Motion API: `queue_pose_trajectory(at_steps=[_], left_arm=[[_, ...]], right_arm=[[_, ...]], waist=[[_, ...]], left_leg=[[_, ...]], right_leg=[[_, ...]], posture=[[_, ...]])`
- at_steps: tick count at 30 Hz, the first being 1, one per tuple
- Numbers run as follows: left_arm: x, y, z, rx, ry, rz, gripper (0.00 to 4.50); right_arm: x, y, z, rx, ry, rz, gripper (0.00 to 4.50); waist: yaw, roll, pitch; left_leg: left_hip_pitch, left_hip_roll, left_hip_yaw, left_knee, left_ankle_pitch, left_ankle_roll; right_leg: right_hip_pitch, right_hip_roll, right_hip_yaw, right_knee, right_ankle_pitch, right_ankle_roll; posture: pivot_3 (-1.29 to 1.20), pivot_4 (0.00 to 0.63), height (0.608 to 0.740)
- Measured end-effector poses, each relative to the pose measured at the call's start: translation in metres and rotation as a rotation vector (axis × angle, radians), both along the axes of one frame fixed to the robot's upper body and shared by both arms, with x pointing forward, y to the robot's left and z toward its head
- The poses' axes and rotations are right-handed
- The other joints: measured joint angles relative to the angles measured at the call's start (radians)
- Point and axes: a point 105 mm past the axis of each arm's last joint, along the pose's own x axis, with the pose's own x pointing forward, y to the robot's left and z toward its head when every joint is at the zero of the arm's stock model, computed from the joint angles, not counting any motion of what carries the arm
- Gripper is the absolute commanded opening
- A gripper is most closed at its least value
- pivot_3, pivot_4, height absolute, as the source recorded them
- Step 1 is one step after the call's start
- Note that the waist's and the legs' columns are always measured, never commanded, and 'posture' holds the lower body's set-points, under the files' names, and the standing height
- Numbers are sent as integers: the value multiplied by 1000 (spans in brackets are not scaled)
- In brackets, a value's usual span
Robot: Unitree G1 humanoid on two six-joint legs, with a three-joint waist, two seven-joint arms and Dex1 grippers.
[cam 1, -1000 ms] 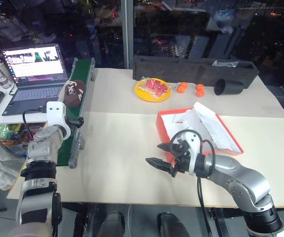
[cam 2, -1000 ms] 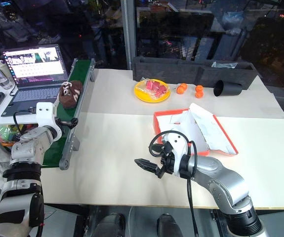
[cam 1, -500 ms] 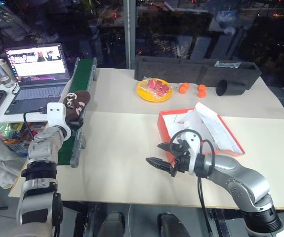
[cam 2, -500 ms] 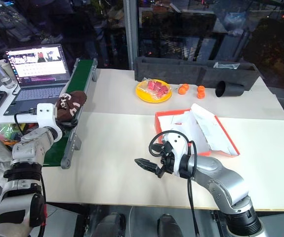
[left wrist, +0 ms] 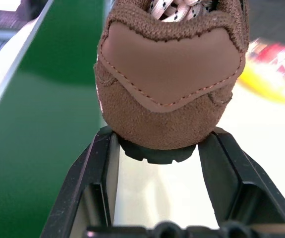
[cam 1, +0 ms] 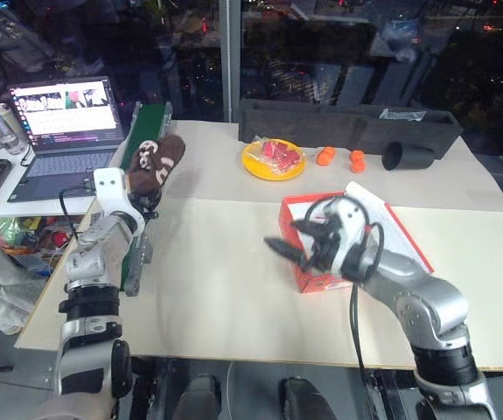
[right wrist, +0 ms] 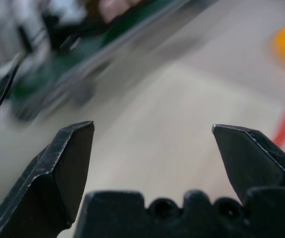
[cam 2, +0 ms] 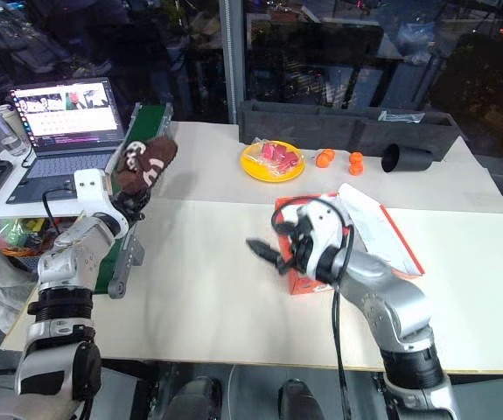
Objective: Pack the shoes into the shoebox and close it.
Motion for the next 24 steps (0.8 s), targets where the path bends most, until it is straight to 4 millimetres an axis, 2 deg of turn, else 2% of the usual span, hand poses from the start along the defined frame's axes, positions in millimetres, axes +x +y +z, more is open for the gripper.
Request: queue_pose_trajectory(at_steps=[3, 6, 8, 11, 13, 18, 24], left_arm=[[1, -18, 2, -6, -17, -49, 1978], [-1, -36, 2, -17, -27, -110, 1978], [-5, -65, 7, -70, -52, -225, 1978], [-20, -116, 21, -161, -94, -449, 1978], [-33, -137, 31, -230, -108, -564, 1978], [-53, -152, 39, -270, -110, -698, 1978], [-55, -153, 41, -276, -115, -706, 1978]], right_arm=[[24, -12, 24, 199, 26, -130, 4500], [43, -16, 28, 423, 170, -199, 4500], [53, -6, 16, 586, 351, -189, 4500], [52, 28, -4, 598, 526, -113, 4500], [51, 34, -5, 589, 558, -95, 4500], [55, 24, 17, 680, 535, -99, 4500], [53, 22, 23, 728, 548, -81, 4500]], waist=[[0, 0, 0], [-3, 0, 0], [-3, 0, 0], [-3, 0, 0], [-5, 0, 0], [-17, 0, 0], [-30, 0, 0]], left_leg=[[-1, 0, -1, 0, 0, 0], [-1, -1, -1, -1, 0, 0], [-1, -1, -1, -1, 0, 0], [-3, -2, -2, -1, 0, 0], [-5, -4, -2, 0, 0, 0], [-4, -4, -4, 0, 0, 1], [-4, -5, -4, 0, 1, 2]], right_leg=[[-1, -1, -1, 0, 0, 0], [-1, -2, -3, 1, 0, -1], [-1, -3, -4, 3, 0, -1], [-3, -4, -5, 8, 0, -1], [-4, -5, -6, 8, 0, -1], [-3, -5, -7, 7, 0, 0], [-3, -5, -7, 5, 0, 0]], posture=[[0, 150, 699], [0, 150, 699], [0, 150, 699], [0, 150, 699], [0, 150, 699], [0, 150, 699], [0, 150, 699]])
